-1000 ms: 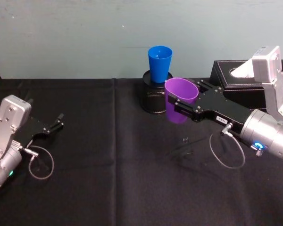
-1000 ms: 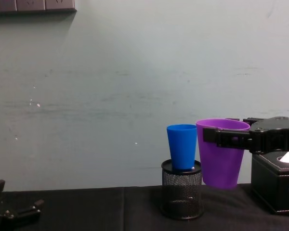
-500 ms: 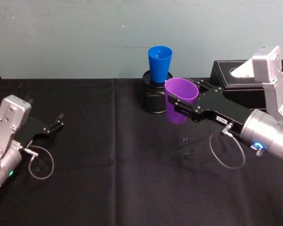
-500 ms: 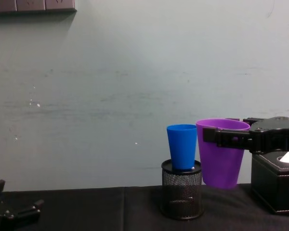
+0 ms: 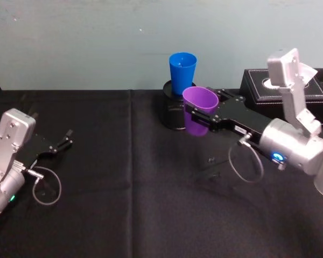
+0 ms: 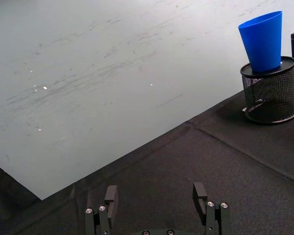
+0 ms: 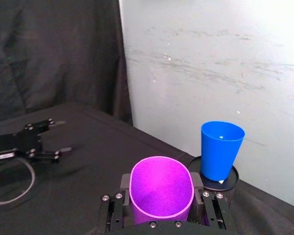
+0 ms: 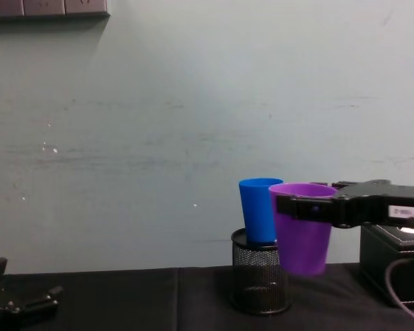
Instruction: Pick up one cup with a gripper and tap it against the other cup.
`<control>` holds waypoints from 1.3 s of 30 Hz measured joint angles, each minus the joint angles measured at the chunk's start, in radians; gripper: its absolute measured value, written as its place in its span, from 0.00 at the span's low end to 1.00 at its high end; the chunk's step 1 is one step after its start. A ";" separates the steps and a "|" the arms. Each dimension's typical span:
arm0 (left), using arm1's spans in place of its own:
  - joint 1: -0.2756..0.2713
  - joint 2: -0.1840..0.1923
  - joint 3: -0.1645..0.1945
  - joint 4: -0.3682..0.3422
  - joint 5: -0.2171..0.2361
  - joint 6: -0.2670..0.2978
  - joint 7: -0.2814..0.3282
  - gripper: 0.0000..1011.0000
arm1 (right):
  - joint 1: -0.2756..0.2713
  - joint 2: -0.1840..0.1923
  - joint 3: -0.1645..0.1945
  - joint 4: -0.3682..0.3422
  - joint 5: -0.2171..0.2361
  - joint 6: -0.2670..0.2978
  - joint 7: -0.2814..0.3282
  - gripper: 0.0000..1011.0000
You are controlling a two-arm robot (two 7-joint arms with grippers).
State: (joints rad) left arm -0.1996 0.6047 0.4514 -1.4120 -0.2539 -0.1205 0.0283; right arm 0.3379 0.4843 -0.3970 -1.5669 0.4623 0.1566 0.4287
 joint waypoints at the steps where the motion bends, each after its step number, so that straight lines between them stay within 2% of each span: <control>1: 0.000 0.000 0.000 0.000 0.000 0.000 0.000 0.99 | 0.009 -0.008 -0.003 0.012 -0.001 0.001 -0.002 0.71; 11: 0.000 0.000 0.000 0.000 0.000 0.000 0.000 0.99 | 0.110 -0.103 -0.029 0.188 -0.033 -0.013 -0.021 0.71; 33: 0.000 0.000 0.000 0.000 0.000 0.000 0.000 0.99 | 0.263 -0.216 -0.024 0.429 -0.094 -0.048 -0.028 0.71; 39: 0.000 0.000 0.000 0.000 0.000 0.000 0.000 0.99 | 0.288 -0.237 -0.019 0.470 -0.103 -0.052 -0.026 0.71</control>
State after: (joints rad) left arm -0.1995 0.6047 0.4514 -1.4120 -0.2539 -0.1205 0.0283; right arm 0.6257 0.2476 -0.4161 -1.0967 0.3588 0.1042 0.4023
